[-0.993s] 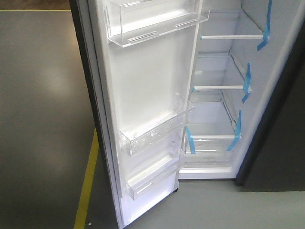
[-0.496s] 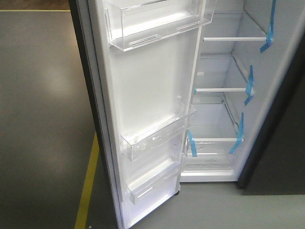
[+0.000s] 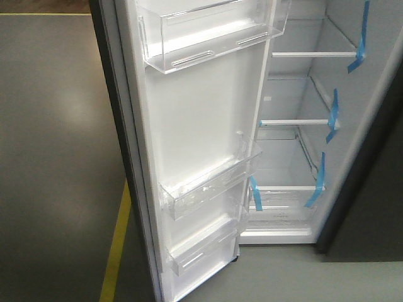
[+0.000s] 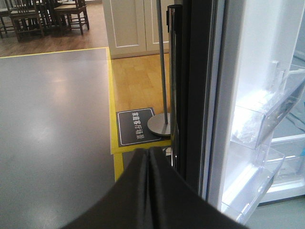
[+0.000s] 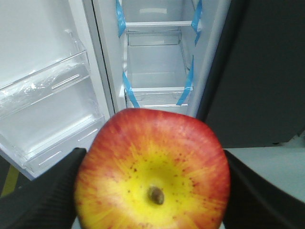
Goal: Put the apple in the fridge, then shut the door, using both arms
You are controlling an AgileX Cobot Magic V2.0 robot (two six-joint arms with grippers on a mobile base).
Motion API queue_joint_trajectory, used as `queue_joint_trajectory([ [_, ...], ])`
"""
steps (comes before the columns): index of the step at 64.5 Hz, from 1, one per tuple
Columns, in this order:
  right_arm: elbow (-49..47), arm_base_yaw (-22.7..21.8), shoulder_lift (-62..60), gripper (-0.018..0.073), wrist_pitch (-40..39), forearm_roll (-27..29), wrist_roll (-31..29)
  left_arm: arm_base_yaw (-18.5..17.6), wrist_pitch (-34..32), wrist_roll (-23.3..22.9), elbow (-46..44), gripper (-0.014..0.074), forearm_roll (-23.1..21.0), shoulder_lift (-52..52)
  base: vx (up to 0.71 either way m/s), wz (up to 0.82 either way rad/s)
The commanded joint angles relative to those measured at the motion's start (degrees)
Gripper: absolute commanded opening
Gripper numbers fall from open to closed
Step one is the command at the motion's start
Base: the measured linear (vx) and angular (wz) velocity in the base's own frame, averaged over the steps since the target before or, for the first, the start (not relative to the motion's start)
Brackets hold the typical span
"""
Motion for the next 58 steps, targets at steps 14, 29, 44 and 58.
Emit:
queue_joint_trajectory([
  [14,-1.59,-0.22,0.16,0.01,-4.23,-0.45,-0.44,-0.3,-4.06,-0.39,1.07,-0.0005,-0.32,-0.83,0.04,0.0],
  [29,-1.59,-0.22,0.16,0.01,-4.23,-0.45,-0.44,-0.3,-4.06,-0.39,1.07,-0.0005,-0.32,-0.83,0.04,0.0],
  [44,-1.59,-0.22,0.16,0.01,-4.23,-0.45,-0.44,-0.3,-4.06,-0.39,1.07,-0.0005,-0.32,-0.83,0.04,0.0],
  [58,-1.59,-0.22,0.16,0.01,-4.23,-0.45,-0.44,-0.3,-4.06,-0.39,1.07,-0.0005,-0.32,-0.83,0.04,0.0],
])
